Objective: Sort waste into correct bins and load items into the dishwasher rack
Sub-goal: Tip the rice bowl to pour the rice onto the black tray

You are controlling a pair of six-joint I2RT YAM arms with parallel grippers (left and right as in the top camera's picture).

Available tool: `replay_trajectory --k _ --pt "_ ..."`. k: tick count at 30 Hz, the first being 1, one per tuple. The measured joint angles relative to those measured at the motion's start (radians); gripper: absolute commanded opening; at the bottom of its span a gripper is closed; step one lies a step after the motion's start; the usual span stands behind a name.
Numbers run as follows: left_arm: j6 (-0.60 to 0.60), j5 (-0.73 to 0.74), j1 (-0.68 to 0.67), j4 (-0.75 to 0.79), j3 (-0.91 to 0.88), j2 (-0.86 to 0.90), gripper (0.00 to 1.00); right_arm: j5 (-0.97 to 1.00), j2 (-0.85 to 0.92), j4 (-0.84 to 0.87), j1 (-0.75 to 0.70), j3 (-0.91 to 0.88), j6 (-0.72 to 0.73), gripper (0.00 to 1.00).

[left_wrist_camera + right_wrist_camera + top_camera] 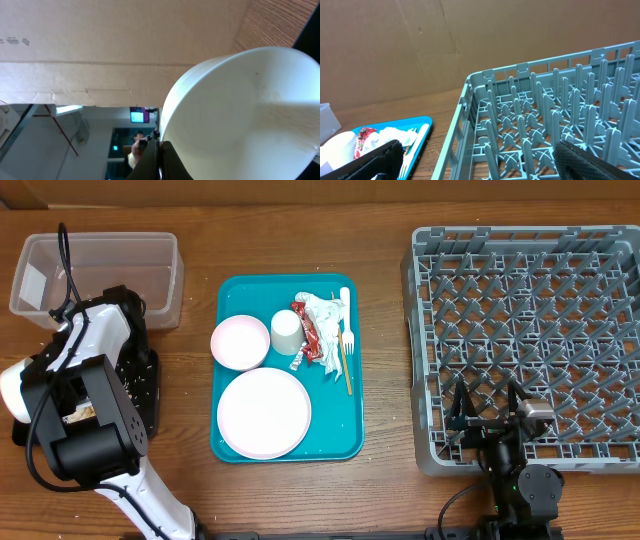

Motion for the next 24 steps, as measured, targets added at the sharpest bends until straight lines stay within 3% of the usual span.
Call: replay_trajectory --k 11,24 --pt "0.235 -0.008 0.0 0.094 -0.002 0.0 0.04 0.0 0.0 0.0 0.0 0.0 0.0 1.0" --pt "0.295 -0.008 -0.001 0.096 -0.002 0.0 0.04 0.0 0.0 0.0 0.0 0.0 0.0 1.0"
